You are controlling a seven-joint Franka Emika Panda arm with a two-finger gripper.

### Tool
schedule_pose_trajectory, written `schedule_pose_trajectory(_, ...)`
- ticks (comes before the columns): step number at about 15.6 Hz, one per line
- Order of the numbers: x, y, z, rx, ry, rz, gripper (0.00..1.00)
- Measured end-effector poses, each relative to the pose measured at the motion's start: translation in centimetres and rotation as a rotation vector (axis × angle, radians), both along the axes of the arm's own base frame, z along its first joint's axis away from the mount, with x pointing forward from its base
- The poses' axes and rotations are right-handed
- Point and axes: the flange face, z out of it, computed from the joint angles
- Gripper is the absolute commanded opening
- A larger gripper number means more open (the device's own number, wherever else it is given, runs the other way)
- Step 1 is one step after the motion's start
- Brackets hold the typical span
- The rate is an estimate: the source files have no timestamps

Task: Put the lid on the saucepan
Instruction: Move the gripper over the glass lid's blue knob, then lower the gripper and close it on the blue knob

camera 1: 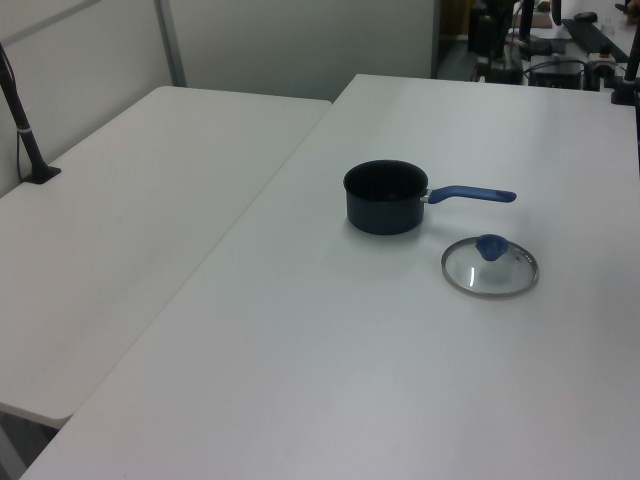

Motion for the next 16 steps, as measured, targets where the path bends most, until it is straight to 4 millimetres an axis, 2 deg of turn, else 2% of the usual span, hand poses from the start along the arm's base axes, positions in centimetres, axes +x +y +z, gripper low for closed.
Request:
schedule_pose_trajectory(2, -0.4, 1.1, -1.7, 0.002, 0.073, 0.147, 1.00)
schedule_pose_trajectory(5, -1.5, 4.7, -5.2, 0.006, 0.195, 0.237, 1.00)
schedule_pose_trajectory(9, -3.6, 10.6, -11.1, -0.023, 0.312, 0.208, 1.00)
schedule_pose_trajectory(12, -4.8, 14.6, -15.6, -0.050, 0.308, 0.194, 1.00)
schedule_pose_trajectory(14, -4.9, 15.6, -17.9, -0.054, 0.276, 0.166, 1.00)
schedule_pose_trajectory(16, -4.5, 15.8, -19.6, -0.049, 0.245, 0.125, 1.00)
